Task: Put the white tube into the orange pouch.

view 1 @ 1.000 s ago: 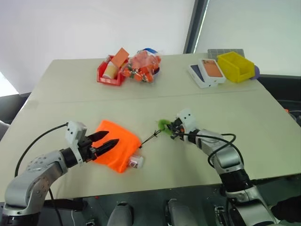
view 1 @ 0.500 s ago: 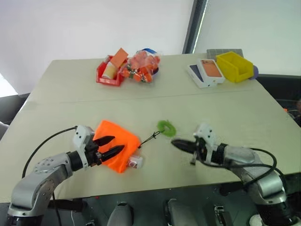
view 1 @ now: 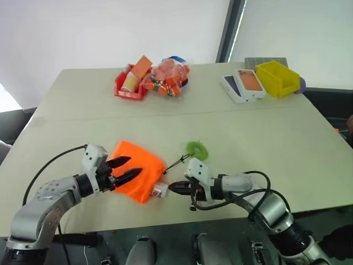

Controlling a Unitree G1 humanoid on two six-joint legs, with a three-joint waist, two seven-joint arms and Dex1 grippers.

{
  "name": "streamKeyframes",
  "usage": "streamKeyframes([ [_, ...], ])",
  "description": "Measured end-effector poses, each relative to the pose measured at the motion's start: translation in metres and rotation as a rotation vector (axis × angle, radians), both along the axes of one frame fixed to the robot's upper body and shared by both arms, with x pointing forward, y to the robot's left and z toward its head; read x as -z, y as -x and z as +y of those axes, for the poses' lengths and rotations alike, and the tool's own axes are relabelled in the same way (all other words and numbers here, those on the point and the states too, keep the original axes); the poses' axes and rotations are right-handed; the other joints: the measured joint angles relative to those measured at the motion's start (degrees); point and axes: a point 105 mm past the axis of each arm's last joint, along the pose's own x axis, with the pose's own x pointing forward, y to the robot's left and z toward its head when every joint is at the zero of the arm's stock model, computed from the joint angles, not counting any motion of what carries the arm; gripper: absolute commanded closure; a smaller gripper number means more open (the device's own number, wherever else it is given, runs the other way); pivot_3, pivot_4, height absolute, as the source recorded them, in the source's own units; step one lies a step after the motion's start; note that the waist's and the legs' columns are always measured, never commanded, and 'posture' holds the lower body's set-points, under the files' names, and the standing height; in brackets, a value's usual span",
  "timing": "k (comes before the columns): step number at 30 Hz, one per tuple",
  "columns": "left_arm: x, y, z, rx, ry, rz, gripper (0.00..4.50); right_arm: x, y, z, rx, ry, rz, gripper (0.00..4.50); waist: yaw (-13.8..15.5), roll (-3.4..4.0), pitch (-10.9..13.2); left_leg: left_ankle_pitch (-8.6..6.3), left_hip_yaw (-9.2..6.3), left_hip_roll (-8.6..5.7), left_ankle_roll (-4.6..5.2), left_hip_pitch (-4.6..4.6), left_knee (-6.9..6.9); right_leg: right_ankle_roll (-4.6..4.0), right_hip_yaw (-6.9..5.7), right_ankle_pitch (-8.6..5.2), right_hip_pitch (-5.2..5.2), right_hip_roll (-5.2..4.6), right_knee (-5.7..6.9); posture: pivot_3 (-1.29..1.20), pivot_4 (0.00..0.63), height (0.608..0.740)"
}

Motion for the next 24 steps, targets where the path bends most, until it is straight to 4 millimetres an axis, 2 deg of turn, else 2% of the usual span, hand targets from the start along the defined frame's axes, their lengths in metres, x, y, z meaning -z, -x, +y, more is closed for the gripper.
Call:
streamKeyframes([
  [16,-0.003,-0.003,0.010,-0.042,-0.007,-0.018,1.11,-0.006,-0.023,0.046,-0.008,-0.047,-0.031,4.45,-0.2,0.02,0.0,0.01,-0.03,0.02,0.00,0.02,-0.02,-0.03,-0.01,0.03,0.03,0.05,0.13,0.00,0.150,0.740],
  [18,-0.003,-0.003,0.009,-0.045,-0.006,-0.022,1.11,-0.006,-0.024,0.042,0.002,-0.035,-0.040,4.45,-0.1,0.03,0.0,0.01,-0.02,0.01,0.00,0.03,-0.01,0.02,-0.01,0.00,0.01,0.04,0.11,0.00,0.150,0.740],
  [20,-0.003,-0.004,0.009,-0.048,-0.007,-0.031,1.11,-0.005,-0.026,0.029,0.030,-0.021,-0.051,4.45,0.0,0.01,0.0,0.01,-0.02,0.00,0.00,0.03,0.01,0.08,-0.01,-0.04,-0.01,0.02,0.08,0.00,0.150,0.740],
  [24,-0.004,-0.006,0.008,-0.056,0.003,-0.043,1.11,-0.006,-0.033,-0.020,0.140,0.022,-0.078,4.45,0.1,-0.02,0.0,0.00,0.01,-0.04,0.00,0.01,0.04,0.10,-0.01,-0.05,0.10,-0.05,0.04,0.00,0.150,0.740],
])
